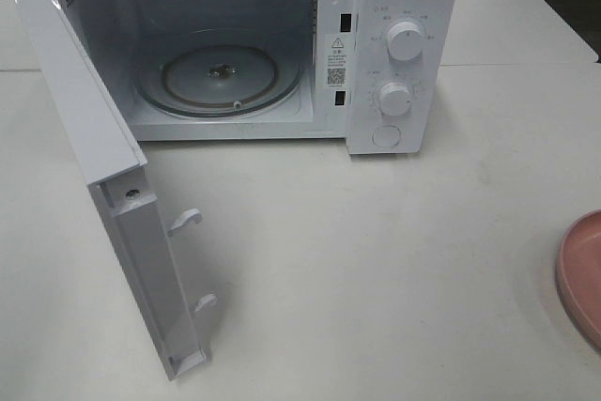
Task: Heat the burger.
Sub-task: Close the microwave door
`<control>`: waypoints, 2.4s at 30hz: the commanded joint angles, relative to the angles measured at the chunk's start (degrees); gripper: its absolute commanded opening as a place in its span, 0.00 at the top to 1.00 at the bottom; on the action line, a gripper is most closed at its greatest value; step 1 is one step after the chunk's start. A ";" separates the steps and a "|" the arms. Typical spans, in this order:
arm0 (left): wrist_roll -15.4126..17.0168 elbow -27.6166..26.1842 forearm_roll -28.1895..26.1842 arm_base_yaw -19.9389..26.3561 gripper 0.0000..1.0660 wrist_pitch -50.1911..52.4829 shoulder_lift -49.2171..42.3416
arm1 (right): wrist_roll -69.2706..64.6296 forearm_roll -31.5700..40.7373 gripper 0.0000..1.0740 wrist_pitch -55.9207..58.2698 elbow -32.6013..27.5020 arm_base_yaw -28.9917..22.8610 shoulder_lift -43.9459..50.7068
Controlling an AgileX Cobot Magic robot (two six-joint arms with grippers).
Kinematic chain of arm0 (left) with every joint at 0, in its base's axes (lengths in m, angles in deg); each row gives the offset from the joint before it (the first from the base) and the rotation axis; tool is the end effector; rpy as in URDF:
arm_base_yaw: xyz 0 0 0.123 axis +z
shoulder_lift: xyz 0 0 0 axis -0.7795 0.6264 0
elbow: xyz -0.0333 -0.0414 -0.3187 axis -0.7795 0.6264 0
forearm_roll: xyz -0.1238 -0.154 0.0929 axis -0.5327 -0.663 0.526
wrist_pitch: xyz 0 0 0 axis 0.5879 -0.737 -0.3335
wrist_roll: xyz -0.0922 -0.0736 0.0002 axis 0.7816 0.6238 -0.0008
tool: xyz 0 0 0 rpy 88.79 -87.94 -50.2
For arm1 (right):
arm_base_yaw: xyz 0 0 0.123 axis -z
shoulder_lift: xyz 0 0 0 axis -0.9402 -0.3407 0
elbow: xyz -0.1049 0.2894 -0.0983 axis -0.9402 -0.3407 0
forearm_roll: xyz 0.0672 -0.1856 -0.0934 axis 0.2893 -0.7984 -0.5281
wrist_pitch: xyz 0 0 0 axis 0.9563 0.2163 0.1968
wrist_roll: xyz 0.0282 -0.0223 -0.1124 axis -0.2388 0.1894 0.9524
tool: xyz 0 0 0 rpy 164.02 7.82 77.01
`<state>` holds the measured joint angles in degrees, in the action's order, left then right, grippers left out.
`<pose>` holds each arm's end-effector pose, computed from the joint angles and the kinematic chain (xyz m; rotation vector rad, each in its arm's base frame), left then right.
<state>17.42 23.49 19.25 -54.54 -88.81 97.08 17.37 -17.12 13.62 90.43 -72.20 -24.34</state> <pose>-0.0248 -0.0049 0.2840 0.0542 2.0458 -0.1162 -0.0469 -0.0082 0.2568 0.0660 1.9710 0.0145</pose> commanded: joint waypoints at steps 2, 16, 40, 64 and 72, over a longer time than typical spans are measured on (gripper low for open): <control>0.34 -0.40 -0.63 0.17 0.94 4.81 4.18 | 0.69 0.23 0.36 -0.11 -0.17 0.23 1.55; 0.00 -0.40 0.57 0.17 1.00 24.58 21.37 | 0.69 0.23 0.36 -0.11 -0.17 0.23 1.55; 0.00 15.58 3.84 -1.26 1.00 78.44 51.11 | 0.69 0.23 0.36 -0.11 -0.17 0.23 1.55; 8.08 18.62 19.88 -4.07 1.00 107.60 73.22 | 0.69 0.23 0.36 -0.11 -0.17 0.23 1.55; 11.12 15.01 22.57 -4.07 1.00 108.63 77.06 | 0.69 0.23 0.36 -0.11 -0.17 0.23 1.55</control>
<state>27.67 39.14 41.42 -58.32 18.67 174.26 17.37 -17.07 13.62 90.43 -72.20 -24.34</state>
